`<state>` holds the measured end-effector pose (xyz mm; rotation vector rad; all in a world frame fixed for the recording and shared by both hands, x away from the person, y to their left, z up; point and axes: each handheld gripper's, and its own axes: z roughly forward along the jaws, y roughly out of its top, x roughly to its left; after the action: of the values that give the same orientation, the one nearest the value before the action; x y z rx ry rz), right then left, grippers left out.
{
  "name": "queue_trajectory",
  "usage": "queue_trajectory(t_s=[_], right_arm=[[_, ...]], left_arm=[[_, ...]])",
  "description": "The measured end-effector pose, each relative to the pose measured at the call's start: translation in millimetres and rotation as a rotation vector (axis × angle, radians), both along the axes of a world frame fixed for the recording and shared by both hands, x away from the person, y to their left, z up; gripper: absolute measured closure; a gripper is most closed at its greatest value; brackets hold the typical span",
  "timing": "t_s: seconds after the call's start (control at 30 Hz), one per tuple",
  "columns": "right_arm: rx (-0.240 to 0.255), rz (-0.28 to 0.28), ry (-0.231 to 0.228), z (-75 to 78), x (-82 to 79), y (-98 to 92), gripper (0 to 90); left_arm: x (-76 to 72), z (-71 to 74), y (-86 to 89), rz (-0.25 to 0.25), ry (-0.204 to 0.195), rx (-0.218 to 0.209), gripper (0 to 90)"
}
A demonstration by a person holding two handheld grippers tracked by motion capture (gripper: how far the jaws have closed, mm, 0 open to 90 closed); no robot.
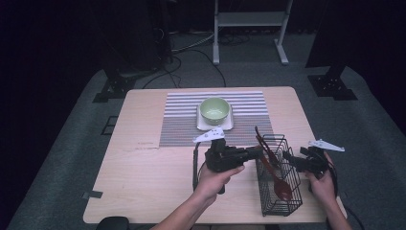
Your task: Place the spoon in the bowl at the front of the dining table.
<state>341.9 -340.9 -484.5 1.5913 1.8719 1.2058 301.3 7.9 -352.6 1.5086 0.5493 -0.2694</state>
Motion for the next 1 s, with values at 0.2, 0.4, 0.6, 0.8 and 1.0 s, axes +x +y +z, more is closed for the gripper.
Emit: queue_trajectory(t_s=[0.2, 0.4, 0.6, 0.8, 1.0], right_arm=[[-0.003, -0.001, 0.004, 0.0, 0.2, 0.6, 13.4], [-0.002, -0.002, 0.006, -0.2, 0.5, 0.2, 13.4], [-0.007, -0.007, 0.007, -0.1, 0.4, 1.0, 13.4], [-0.006, -0.008, 0.009, -0.2, 0.5, 1.1, 13.4], [-0.004, -0.011, 0.01, -0.3, 0.5, 0.7, 13.3]], left_arm=[[-0.7, 4.6, 7.1, 0.001, 0.001, -0.031, 84.1], [-2.2, 9.9, 17.6, 0.007, -0.005, -0.053, 84.1], [-4.9, 12.8, 23.4, 0.007, -0.011, -0.073, 84.2], [-4.0, 13.0, 31.3, 0.023, -0.001, -0.085, 84.2], [-2.7, 12.3, 42.8, 0.041, 0.012, -0.097, 84.2]])
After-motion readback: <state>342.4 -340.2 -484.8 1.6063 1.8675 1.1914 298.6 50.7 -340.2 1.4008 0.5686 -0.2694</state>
